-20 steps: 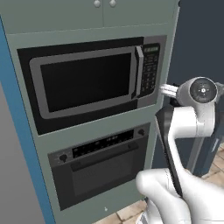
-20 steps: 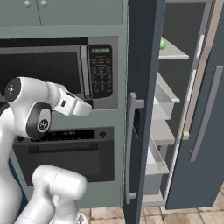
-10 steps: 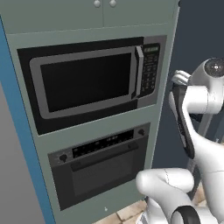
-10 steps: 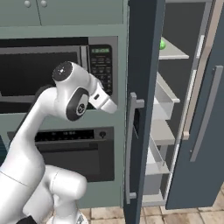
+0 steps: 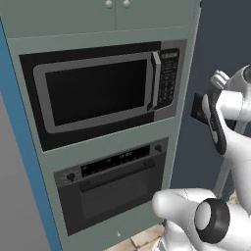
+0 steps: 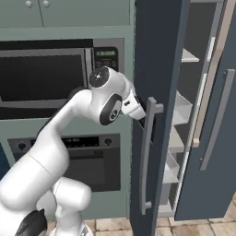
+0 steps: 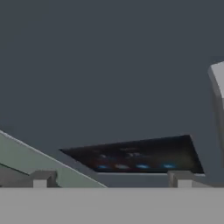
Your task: Take the eggplant and lime from the second highest rack and move them to the highest rack where the sweet potato and corn are located, to maximize freezer space. Close the freezer door after rearranging.
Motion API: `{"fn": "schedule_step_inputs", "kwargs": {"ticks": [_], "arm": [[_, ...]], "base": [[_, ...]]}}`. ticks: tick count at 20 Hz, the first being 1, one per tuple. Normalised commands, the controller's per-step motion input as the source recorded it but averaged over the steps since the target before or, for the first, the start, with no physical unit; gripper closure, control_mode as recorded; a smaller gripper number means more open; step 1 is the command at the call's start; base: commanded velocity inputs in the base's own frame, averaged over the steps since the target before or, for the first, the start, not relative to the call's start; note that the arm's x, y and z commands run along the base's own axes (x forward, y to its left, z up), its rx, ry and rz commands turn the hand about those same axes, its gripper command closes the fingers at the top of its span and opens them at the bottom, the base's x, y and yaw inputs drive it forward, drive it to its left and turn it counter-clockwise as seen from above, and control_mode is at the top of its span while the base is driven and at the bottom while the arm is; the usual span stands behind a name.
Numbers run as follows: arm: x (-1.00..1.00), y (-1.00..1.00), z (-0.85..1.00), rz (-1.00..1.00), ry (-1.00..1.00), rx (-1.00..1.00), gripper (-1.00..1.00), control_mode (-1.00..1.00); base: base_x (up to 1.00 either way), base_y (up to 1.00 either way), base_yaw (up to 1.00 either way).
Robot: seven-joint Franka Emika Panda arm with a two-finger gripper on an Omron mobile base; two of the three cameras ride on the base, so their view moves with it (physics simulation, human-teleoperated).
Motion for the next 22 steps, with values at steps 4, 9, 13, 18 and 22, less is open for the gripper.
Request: {"fn": "schedule_step_inputs", "kwargs": {"ticks": [4, 9, 13, 18, 22], "arm": [[0.56, -0.59, -0.19, -0.17, -0.15, 0.05, -1.00, -1.00], [0.85, -0.70, -0.17, 0.04, -0.02, 0.28, -1.00, -1.00], [0.93, -0.51, -0.15, 0.23, 0.00, 0.37, -1.00, -1.00], [0.93, -0.45, -0.18, 0.24, 0.00, 0.33, -1.00, -1.00], [0.76, -0.24, -0.27, 0.23, -0.01, 0.27, -1.00, -1.00]], "base": [[0.00, 0.00, 0.00], [0.00, 0.00, 0.00], [0.00, 0.00, 0.00], [0.00, 0.00, 0.00], [0.00, 0.00, 0.00]]}}
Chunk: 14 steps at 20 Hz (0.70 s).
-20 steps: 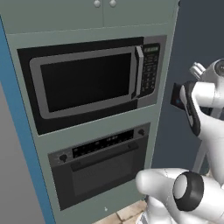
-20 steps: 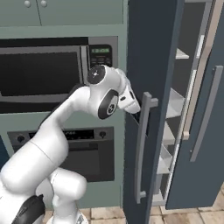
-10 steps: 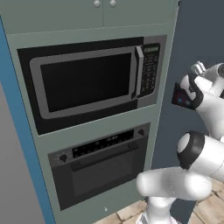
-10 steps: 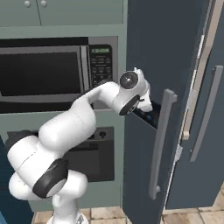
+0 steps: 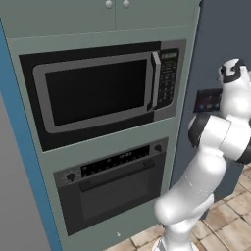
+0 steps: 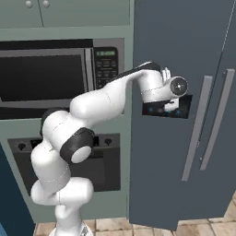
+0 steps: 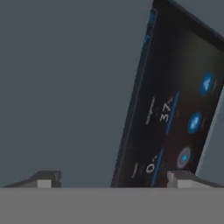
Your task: Take the eggplant and lime from the second highest rack and move them to the highest rack where the sweet potato and corn are located, to maximize freezer space. Close the freezer door after rearranging.
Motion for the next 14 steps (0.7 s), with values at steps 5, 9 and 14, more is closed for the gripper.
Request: {"fn": "schedule_step_inputs", "kwargs": {"ticks": [5, 9, 14], "arm": [[0.31, 0.16, -0.45, 0.06, -0.01, 0.11, -1.00, -1.00], [0.02, 0.46, -0.51, 0.00, -0.04, 0.01, -1.00, -1.00], [-0.04, 0.56, -0.44, 0.00, -0.04, 0.00, -1.00, -1.00]], "base": [[0.00, 0.00, 0.00], [0.00, 0.00, 0.00], [0.00, 0.00, 0.00]]}}
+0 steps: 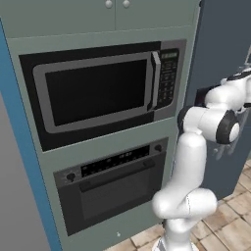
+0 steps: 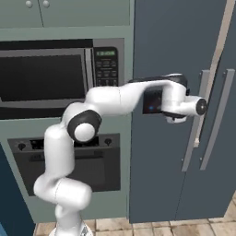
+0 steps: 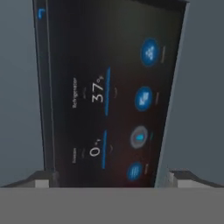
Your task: Take the eggplant and lime from the second highest rack and move them to the highest rack where the sweet potato and corn are located, to maximize freezer space. Close the freezer door after rearranging.
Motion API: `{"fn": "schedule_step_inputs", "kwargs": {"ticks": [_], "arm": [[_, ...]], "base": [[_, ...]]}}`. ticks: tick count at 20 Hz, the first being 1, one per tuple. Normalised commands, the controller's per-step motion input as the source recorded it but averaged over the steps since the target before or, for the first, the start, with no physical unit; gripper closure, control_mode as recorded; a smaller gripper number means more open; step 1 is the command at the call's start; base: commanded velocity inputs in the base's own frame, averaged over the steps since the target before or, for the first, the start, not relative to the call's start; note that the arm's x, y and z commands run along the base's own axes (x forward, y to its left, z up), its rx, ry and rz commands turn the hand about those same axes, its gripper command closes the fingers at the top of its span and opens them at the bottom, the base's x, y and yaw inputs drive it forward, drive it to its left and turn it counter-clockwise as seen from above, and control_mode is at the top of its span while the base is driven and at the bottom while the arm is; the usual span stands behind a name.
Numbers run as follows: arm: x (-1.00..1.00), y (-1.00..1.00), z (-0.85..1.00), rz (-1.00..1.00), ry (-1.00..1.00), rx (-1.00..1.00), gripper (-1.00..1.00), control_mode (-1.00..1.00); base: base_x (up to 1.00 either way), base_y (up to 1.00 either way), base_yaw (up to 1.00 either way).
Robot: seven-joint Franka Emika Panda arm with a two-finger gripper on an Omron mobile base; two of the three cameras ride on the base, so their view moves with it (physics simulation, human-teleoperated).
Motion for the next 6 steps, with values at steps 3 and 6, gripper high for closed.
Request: {"fn": "schedule_step_inputs", "kwargs": {"ticks": [3, 6], "arm": [[-0.18, 0.65, -0.32, -0.01, -0.08, 0.00, -1.00, -1.00], [-0.14, 0.66, -0.24, -0.06, -0.13, 0.00, -1.00, -1.00]], "base": [[0.00, 0.00, 0.00], [0.00, 0.00, 0.00]]}}
